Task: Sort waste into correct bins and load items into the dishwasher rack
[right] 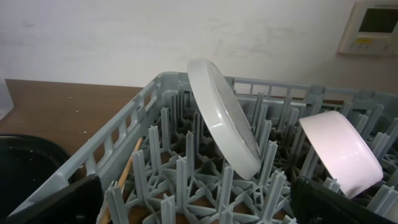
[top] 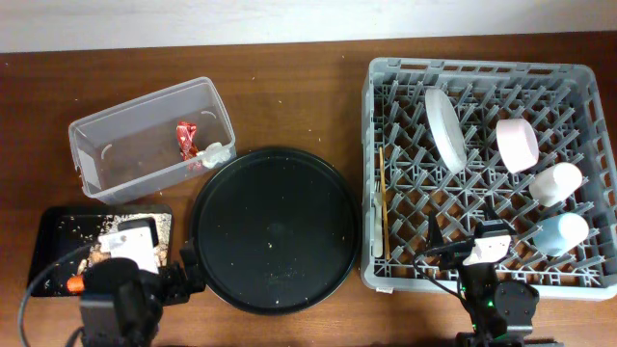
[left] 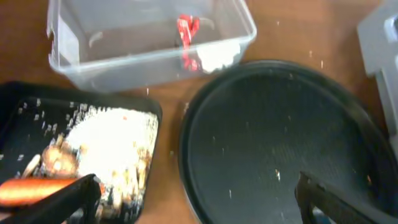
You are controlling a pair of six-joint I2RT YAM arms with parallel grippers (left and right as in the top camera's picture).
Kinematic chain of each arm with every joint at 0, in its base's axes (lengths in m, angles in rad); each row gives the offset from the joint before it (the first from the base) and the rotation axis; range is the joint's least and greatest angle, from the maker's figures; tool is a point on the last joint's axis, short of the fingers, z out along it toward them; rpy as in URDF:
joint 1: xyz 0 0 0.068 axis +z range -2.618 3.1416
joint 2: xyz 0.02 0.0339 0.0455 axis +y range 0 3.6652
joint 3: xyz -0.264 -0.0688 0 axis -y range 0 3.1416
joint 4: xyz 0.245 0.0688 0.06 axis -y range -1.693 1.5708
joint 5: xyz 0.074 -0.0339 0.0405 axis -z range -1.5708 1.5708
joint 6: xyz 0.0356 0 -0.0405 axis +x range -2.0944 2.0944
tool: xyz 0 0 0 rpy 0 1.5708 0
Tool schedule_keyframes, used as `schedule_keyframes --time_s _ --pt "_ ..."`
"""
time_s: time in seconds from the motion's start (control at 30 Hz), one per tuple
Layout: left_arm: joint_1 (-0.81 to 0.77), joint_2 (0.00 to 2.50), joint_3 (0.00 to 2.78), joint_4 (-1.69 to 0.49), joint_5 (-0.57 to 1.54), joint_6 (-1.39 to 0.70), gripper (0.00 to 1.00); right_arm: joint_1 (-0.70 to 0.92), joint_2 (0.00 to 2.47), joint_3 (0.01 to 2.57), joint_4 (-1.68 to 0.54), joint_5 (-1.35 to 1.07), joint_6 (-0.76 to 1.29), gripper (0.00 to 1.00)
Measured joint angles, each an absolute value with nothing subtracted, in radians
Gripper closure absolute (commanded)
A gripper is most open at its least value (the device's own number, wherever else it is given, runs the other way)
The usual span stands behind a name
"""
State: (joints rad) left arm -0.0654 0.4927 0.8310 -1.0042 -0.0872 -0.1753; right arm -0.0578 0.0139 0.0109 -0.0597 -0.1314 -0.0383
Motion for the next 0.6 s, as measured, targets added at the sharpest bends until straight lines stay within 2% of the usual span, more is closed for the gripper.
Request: schedule_keyframes --time_s 0.4,0.6 --pt "-0.062 0.123 0.233 -0.305 -0.087 -0.174 0.01 -0.058 0.014 0.011 -0.060 -0.130 -0.039 0.02" --pt "-0.058 0.016 0.050 0.050 -0.066 -0.071 0.01 -0.058 0.014 0.011 -0.060 -0.128 -0.038 0.02"
